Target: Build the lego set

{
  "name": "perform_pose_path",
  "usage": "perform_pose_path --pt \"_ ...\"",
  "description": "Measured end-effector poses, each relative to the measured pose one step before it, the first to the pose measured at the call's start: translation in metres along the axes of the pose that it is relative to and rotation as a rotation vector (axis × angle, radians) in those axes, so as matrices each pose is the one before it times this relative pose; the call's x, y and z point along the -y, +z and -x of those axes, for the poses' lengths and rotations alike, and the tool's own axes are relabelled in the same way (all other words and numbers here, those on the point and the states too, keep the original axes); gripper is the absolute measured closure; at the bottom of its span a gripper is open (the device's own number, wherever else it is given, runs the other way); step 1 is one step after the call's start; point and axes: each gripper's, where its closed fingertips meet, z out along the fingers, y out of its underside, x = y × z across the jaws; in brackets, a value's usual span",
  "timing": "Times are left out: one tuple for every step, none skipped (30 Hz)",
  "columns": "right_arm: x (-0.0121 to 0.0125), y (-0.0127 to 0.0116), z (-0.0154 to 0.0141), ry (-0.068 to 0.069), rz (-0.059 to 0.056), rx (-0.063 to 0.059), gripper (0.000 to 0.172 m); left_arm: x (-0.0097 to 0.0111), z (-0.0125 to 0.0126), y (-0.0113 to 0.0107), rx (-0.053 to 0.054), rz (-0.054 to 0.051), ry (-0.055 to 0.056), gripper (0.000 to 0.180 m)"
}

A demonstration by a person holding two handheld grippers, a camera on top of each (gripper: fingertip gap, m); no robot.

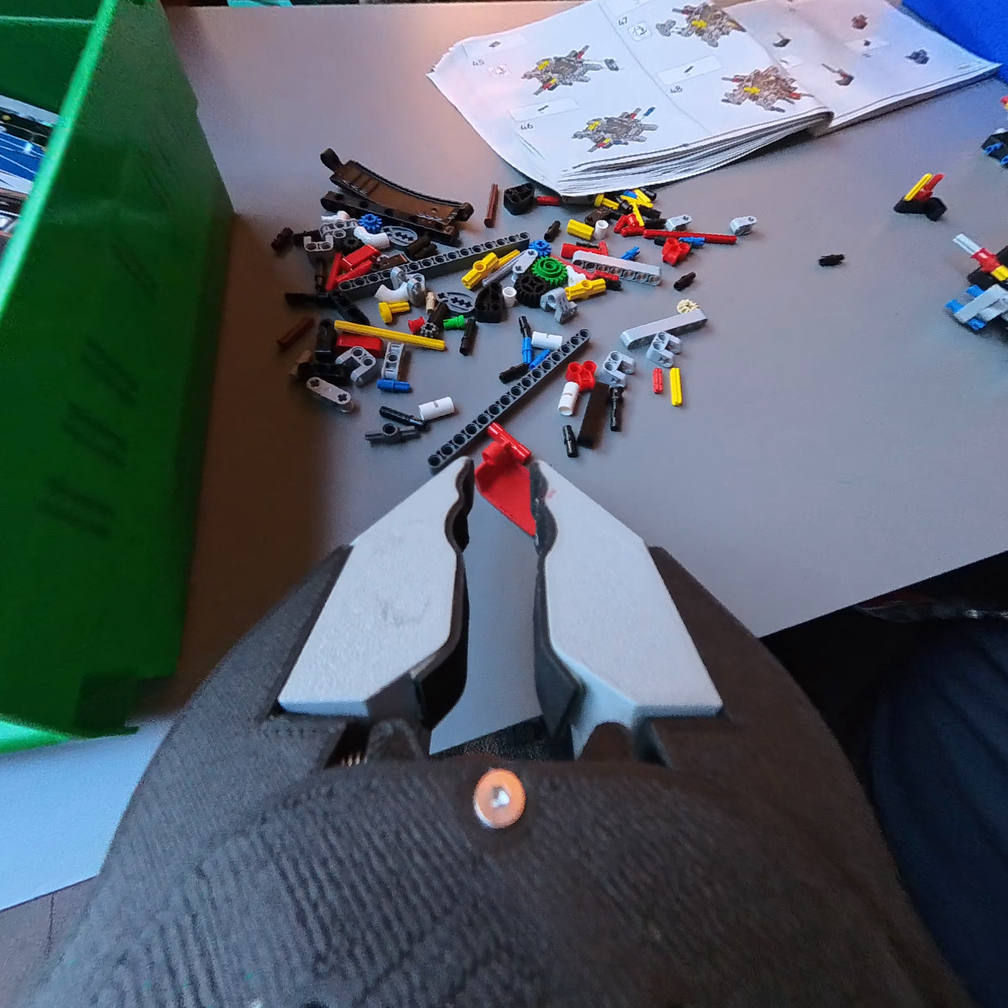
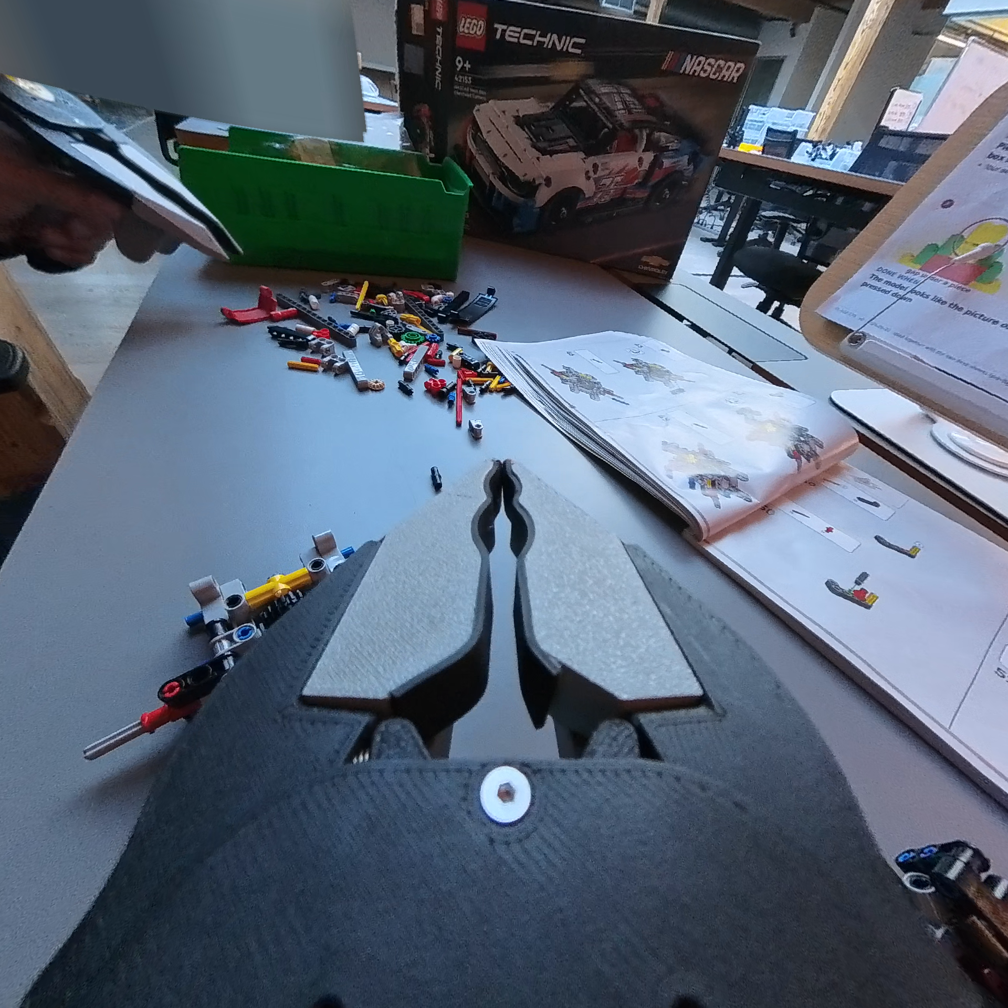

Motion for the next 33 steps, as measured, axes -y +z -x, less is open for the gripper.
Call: perform_pose_path --pt "0.00012 -0.00017 -0.0005 0.0007 -0.0013 -0.0033 0.172 -0.00169 -0.00072 0.00079 0.0003 0.0034 0.0036 0.163" --pt "0.00014 -0.00032 -0.00071 0.0025 -0.0011 -0.0036 0.172 -0.00147 -0.00039 0.00087 0.0012 0.0058 0.006 0.163" --pt "-0.00009 -0.00034 -0.00077 0.0035 -0.0004 -0.003 0.172 -0.00097 -0.00068 0.00074 -0.002 0.0062 0.0054 0.163" --pt "-0.00003 -0.00023 -0.00072 0.0036 -0.0007 -0.0025 0.172 -0.00015 -0.00046 0.00067 -0.0019 0.0036 0.0043 0.163" --pt "0.00017 -0.00025 -0.00069 0.0029 -0.0013 -0.0027 0.172 0.00032 0.00009 0.00043 0.001 0.0036 0.0025 0.163" --pt "0.00004 -0.00027 -0.00051 0.0015 -0.0009 -0.0024 0.172 0.00049 0.0012 0.00036 0.0056 0.003 0.0007 0.163" --pt "-0.00015 -0.00007 -0.00035 0.0 0.0011 -0.0025 0.172 0.0006 0.00107 0.00038 0.0034 0.0022 -0.0016 0.163" --pt "-0.00028 0.00006 -0.00035 -0.0013 0.0022 -0.0019 0.172 0.00018 0.00043 0.0004 -0.0012 0.0016 -0.0027 0.163" --pt "-0.00027 0.00005 0.00007 -0.0025 0.0017 -0.0009 0.172 0.00004 0.00003 0.00052 -0.0038 0.0015 -0.0034 0.164" --pt "-0.00012 0.00005 -0.0001 -0.0033 0.0014 -0.0017 0.172 -0.00011 -0.001 0.00066 -0.0081 0.0015 -0.0044 0.164" --pt "-0.00018 0.0002 -0.00002 -0.0033 0.0013 -0.0015 0.172 0.00045 -0.00244 0.001 -0.0131 0.0002 -0.0052 0.164" --pt "-0.00024 0.0002 0.00003 -0.0019 0.0015 -0.0003 0.172 0.00143 -0.00486 0.00108 -0.0206 -0.0021 -0.0026 0.164" --pt "-0.00016 0.00015 0.00019 -0.0009 0.0016 0.0011 0.172 0.00265 -0.00721 0.0015 -0.0269 -0.0058 0.0065 0.165" --pt "-0.00014 0.00019 0.00002 -0.0002 0.0012 0.0011 0.172 0.00333 -0.0082 0.00279 -0.0259 -0.0062 0.011 0.166" --pt "-0.00018 0.00015 0.00013 0.0003 0.0008 0.0012 0.172 0.00295 -0.00894 0.00446 -0.0265 0.0008 0.01 0.166" --pt "0.00001 0.0 0.00017 0.0005 -0.0001 0.001 0.172 0.00175 -0.00879 0.00627 -0.0271 0.0137 0.0108 0.167" --pt "0.00026 -0.00005 0.00005 0.0002 -0.0014 0.0007 0.172 0.00049 -0.00635 0.00727 -0.0143 0.0245 0.0147 0.165" --pt "0.00024 -0.00028 0.00003 0.0001 -0.0023 0.0003 0.172 0.0 -0.00565 0.00736 -0.0107 0.0279 0.0234 0.165" --pt "0.00033 -0.0004 0.00005 -0.0002 -0.0031 0.0 0.172 -0.00019 -0.00577 0.00714 -0.0133 0.0267 0.0292 0.165" --pt "0.00056 -0.00041 0.00012 -0.0006 -0.004 -0.0001 0.172 -0.00085 -0.00285 0.00643 0.0008 0.0285 0.025 0.165" --pt "0.00054 -0.00045 0.00003 -0.0006 -0.004 -0.0001 0.172 -0.00218 0.0005 0.00586 0.0164 0.0338 0.021 0.165" --pt "0.0004 -0.00035 0.00019 -0.0004 -0.0034 0.0004 0.172 -0.00296 0.00236 0.00508 0.0246 0.0353 0.0197 0.164" --pt "0.00042 -0.00034 0.0002 -0.0001 -0.0029 0.0014 0.172 -0.00317 0.00247 0.0043 0.022 0.0334 0.0165 0.164" --pt "0.00032 -0.00025 0.00026 0.0003 -0.0028 0.0019 0.172 -0.00264 0.00143 0.00337 0.0135 0.0275 0.0109 0.164" --pt "0.00039 -0.0003 0.00016 0.0009 -0.0027 0.0016 0.172 -0.0005 0.00009 0.00217 0.0053 0.0118 0.0044 0.165" --pt "0.00038 -0.00026 0.0001 0.0017 -0.0027 0.0017 0.172 0.00124 -0.00211 0.00038 -0.0101 0.0001 0.0021 0.168" --pt "0.00029 -0.00041 -0.00005 0.0027 -0.0032 0.0017 0.172 -0.00078 -0.00201 0.00109 -0.0114 0.0142 -0.0009 0.17" --pt "0.00059 -0.00037 -0.00022 0.004 -0.0041 0.0015 0.172 -0.00201 0.00051 0.0015 0.0065 0.0211 0.0022 0.169" --pt "0.00057 -0.00059 -0.0002 0.0057 -0.005 0.0021 0.172 -0.00274 0.00127 0.00161 0.0134 0.0227 0.0089 0.169" --pt "0.00062 -0.00058 -0.00021 0.0076 -0.0056 0.0032 0.172 -0.00004 -0.00046 0.00059 0.0015 0.0047 0.0066 0.171" --pt "0.00074 -0.00073 -0.0005 0.0094 -0.0061 0.003 0.172 0.00021 0.00021 0.00041 0.0049 0.0048 0.0036 0.171" --pt "0.00082 -0.00065 -0.00077 0.0103 -0.0066 0.0016 0.172 0.00004 0.00074 0.00004 0.007 0.0048 0.004 0.17" --pt "0.00069 -0.00082 -0.00103 0.0106 -0.0065 0.0005 0.172 0.00009 0.00022 -0.00009 0.0043 0.0042 0.0028 0.17"
